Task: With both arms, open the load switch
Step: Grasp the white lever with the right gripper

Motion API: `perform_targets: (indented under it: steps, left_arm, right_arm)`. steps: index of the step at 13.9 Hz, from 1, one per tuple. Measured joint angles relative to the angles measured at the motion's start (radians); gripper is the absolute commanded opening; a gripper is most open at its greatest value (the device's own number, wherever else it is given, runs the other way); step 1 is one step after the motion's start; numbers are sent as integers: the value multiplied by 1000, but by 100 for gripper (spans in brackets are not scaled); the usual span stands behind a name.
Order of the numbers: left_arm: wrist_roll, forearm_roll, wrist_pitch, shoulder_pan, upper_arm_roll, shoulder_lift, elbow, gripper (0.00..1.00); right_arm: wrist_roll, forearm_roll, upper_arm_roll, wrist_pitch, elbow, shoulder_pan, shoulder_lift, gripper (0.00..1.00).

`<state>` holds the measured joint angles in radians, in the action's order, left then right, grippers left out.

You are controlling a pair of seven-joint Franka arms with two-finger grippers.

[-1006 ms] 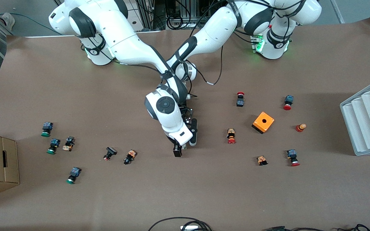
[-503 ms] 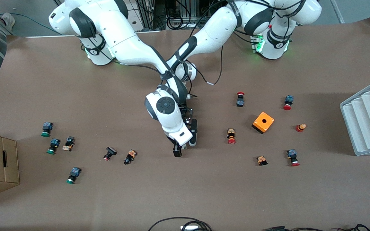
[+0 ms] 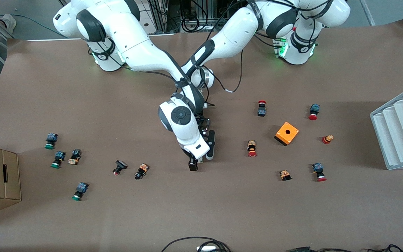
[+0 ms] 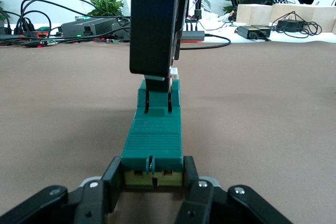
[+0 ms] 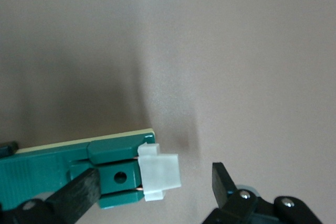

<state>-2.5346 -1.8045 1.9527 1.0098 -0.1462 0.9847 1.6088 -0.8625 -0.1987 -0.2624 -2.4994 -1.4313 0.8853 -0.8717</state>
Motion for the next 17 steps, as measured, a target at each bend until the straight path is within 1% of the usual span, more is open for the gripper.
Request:
perform_targets:
  steps: [2, 4, 6, 7, 10, 13, 17]
  left_arm:
    - [0, 0, 0, 0, 0, 0, 0, 52]
    - [0, 0, 0, 0, 0, 0, 0, 52]
    - [0, 0, 0, 0, 0, 0, 0, 52]
    - [0, 0, 0, 0, 0, 0, 0, 52]
    - [0, 0, 0, 0, 0, 0, 0, 52]
    - [0, 0, 0, 0, 0, 0, 0, 52]
    - [0, 0, 0, 0, 0, 0, 0, 52]
  right_arm:
    - [0, 0, 0, -1, 0, 1, -2, 95]
    - [2, 0, 0, -2, 0, 2, -3, 92]
    - [3, 0, 0, -2, 1, 6, -5, 84]
    - [3, 0, 0, -2, 1, 10, -5, 83]
    - [9, 0, -4, -2, 0, 19, -6, 82]
    - [11, 0, -5, -2, 0, 21, -6, 77]
    - [12, 0, -6, -3, 3, 26, -6, 77]
